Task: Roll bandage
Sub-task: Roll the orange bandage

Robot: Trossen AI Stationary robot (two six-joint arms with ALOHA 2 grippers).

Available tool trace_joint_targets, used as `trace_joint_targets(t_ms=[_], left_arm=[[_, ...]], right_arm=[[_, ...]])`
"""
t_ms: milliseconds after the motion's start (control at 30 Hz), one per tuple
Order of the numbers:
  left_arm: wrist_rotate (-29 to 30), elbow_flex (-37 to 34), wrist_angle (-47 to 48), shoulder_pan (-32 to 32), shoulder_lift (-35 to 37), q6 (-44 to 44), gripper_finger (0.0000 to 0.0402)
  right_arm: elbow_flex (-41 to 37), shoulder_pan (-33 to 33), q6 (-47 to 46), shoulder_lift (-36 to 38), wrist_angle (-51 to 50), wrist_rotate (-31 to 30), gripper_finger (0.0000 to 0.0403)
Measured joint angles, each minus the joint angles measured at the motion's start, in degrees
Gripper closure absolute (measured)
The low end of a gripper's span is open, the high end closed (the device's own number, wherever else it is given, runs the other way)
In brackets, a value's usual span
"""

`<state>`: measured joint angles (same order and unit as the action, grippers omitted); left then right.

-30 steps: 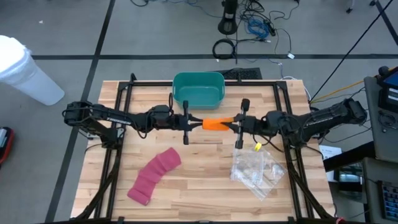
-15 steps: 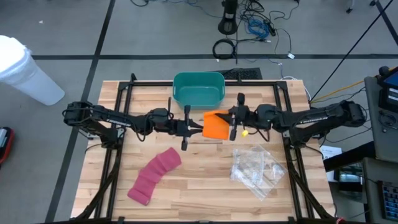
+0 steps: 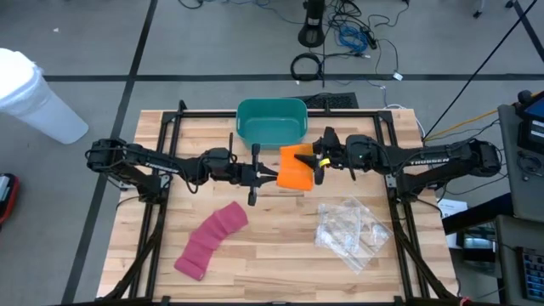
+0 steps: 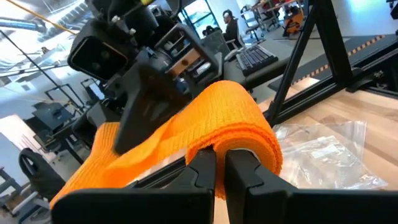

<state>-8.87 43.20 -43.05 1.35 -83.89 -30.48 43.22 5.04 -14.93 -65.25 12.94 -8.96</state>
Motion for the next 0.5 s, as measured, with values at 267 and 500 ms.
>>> trace_joint_targets(t_ms=[267, 500], left_arm=[[-0.21, 0.00, -0.24, -0.43, 0.08, 0.03, 0.0394], [-0.17, 0.00, -0.27, -2.00, 0.08, 0.07, 0.0394]], right_arm=[[1.04, 2.46, -7.00, 0.33, 1.98, 16.75, 0.0216], [2.63, 4.06, -8.42, 0.33, -1.34, 16.53, 0.0211]])
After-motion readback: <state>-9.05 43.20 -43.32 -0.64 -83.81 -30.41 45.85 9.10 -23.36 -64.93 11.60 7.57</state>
